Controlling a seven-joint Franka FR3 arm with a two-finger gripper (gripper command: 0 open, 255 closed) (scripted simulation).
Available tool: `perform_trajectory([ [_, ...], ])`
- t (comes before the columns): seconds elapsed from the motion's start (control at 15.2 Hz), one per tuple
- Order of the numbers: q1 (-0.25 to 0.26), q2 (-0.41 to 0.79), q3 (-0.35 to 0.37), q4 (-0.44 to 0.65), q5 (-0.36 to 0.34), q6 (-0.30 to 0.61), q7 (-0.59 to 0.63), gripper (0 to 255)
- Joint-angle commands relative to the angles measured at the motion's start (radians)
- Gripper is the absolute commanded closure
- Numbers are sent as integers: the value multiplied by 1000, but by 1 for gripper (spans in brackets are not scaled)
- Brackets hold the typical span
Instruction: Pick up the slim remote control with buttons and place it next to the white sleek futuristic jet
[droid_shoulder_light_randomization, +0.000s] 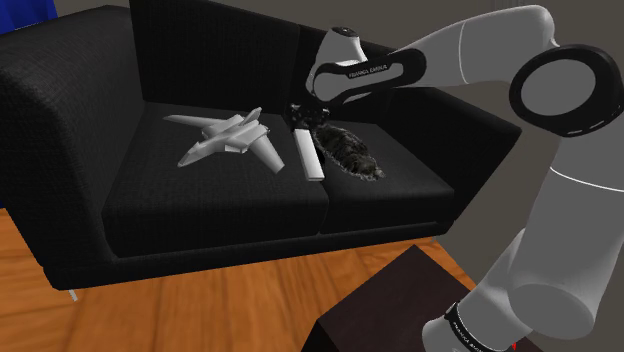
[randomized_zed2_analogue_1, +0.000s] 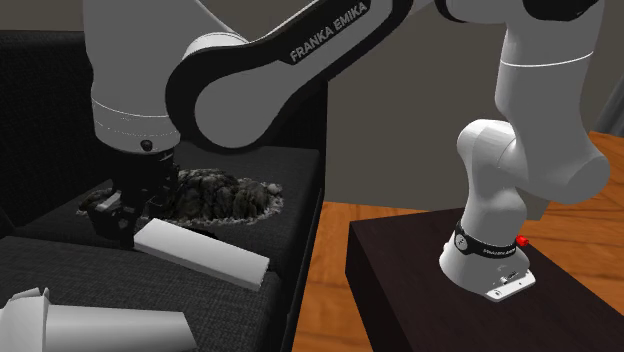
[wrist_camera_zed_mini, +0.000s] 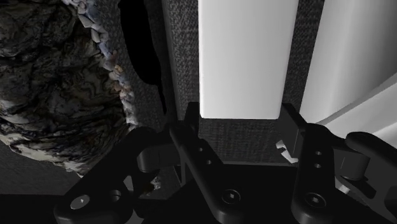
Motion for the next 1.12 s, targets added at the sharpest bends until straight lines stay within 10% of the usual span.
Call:
perform_trajectory([
  [0.0,0,7,-1,-16,-2,23,4,255],
  [1.06,0,84,-5,-81,-13,164,26,255],
])
